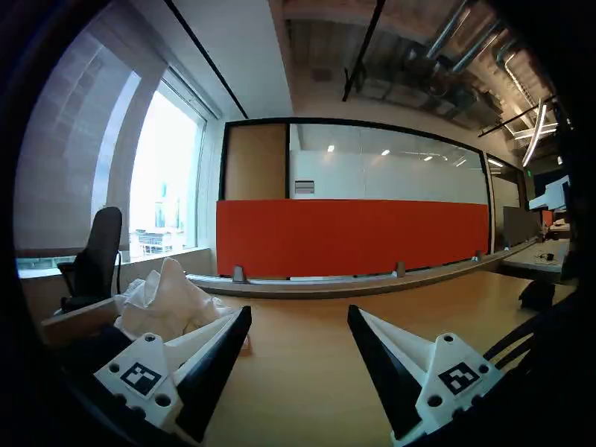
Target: Fold towel
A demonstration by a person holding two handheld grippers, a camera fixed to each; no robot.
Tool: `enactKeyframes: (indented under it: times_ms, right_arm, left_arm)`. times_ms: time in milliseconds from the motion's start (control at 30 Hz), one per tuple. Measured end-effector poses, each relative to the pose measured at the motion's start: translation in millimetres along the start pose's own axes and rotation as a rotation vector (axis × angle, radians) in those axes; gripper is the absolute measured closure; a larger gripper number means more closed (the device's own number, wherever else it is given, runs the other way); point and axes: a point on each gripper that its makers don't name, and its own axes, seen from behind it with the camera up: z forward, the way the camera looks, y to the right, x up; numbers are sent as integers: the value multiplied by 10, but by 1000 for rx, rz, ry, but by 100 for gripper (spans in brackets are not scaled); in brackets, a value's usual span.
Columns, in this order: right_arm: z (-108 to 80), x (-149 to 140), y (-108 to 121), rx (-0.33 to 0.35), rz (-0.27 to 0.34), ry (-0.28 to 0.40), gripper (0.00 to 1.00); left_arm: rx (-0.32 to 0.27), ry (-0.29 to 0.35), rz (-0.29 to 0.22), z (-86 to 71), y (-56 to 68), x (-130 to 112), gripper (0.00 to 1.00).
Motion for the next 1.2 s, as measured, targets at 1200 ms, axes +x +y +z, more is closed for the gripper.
enactKeyframes:
  times_ms: [1200]
  right_arm:
    - [150, -497, -37, 17, -33, -25, 0]
  left_arm:
    - [19, -4, -7, -28, -78, -466, 4]
